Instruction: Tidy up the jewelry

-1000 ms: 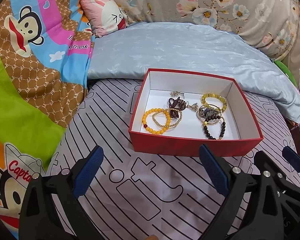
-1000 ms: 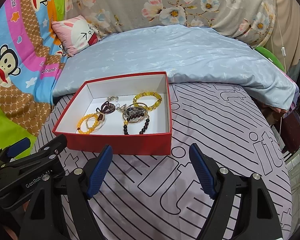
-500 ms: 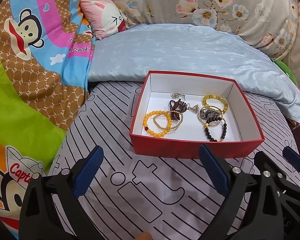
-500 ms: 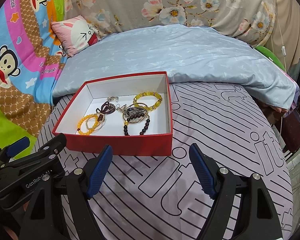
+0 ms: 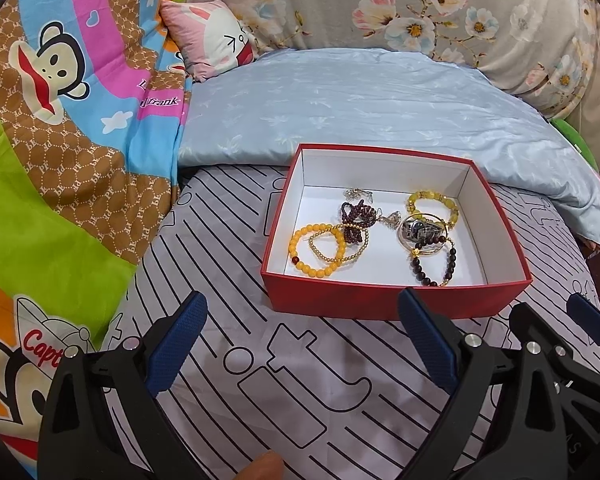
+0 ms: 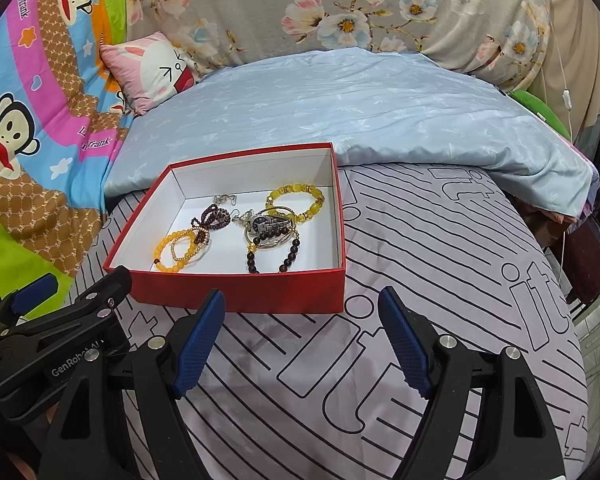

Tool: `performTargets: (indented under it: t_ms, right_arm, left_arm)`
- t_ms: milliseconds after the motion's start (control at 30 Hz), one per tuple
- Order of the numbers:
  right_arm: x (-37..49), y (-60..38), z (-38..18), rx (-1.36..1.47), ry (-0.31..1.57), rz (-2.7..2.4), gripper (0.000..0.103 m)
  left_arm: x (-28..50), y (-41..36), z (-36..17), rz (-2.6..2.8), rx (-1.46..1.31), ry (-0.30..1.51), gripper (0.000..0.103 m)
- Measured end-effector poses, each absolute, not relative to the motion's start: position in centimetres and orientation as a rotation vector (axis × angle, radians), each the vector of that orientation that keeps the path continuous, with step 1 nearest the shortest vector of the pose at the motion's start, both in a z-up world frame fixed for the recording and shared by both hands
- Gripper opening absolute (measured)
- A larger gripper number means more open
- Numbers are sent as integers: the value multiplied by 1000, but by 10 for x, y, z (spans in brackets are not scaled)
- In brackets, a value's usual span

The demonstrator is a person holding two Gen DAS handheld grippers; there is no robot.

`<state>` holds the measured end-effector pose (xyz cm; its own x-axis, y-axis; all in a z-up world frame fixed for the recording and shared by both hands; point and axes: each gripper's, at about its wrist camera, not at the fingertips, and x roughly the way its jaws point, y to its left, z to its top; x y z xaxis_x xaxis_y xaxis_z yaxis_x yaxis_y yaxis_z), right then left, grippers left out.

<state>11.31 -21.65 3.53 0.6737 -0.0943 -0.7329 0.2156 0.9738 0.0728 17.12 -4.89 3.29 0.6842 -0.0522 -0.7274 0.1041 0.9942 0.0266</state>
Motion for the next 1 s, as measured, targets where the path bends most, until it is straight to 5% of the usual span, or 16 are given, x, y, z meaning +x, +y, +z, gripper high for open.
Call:
performTargets:
  t_ms: [1000]
  right_arm:
    - [117,-214,34,157,817,-170,77]
  left_arm:
    - [174,-52,33,-75,93,799,94]
